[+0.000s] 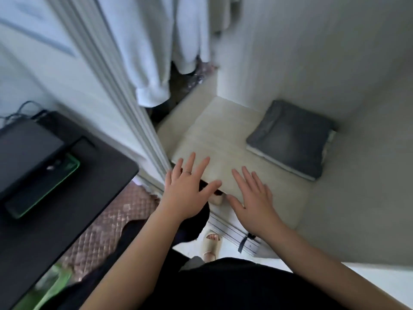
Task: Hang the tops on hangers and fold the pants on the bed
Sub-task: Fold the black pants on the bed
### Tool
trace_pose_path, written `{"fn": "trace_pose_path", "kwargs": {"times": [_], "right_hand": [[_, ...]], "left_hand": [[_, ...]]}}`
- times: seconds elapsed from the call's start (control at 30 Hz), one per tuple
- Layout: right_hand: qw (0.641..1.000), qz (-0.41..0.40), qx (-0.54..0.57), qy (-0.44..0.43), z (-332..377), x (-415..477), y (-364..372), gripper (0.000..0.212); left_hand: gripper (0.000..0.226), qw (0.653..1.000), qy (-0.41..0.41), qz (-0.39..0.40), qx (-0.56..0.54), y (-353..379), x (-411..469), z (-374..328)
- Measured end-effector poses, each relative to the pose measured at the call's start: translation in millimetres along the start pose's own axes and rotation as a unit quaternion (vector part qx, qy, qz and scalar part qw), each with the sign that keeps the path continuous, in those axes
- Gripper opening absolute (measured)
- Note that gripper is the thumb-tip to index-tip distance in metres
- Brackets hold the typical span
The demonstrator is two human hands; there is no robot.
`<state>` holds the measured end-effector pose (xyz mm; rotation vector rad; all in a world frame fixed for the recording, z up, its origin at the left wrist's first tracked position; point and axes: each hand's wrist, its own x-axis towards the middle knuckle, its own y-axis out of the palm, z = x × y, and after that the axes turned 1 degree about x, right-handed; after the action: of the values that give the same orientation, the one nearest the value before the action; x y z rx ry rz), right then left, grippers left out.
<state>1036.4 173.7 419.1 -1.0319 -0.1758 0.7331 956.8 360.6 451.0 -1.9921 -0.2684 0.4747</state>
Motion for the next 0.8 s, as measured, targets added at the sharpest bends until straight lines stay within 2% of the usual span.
{"fn": "trace_pose_path", "kwargs": {"times": [0.2, 0.4, 0.67, 0.8], "right_hand": [[0.992, 0.020, 0.080, -0.100, 23, -54, 10, 0.065], [0.975, 0.065, 0.137, -0.164, 54, -91, 27, 0.067], [0.942, 0.096, 0.162, -0.277, 92, -126, 48, 0.066], [0.924, 0.084, 0.073, -0.366, 119, -128, 58, 0.066]], "left_hand": [[0.077, 0.992, -0.081, -0.100, -0.004, 13, -118, 9], [0.067, 0.966, -0.182, -0.171, 0.062, 26, -226, 25], [0.070, 0.887, -0.386, -0.252, 0.029, 39, -321, 69], [0.066, 0.837, -0.467, -0.284, -0.009, 45, -345, 88]]}}
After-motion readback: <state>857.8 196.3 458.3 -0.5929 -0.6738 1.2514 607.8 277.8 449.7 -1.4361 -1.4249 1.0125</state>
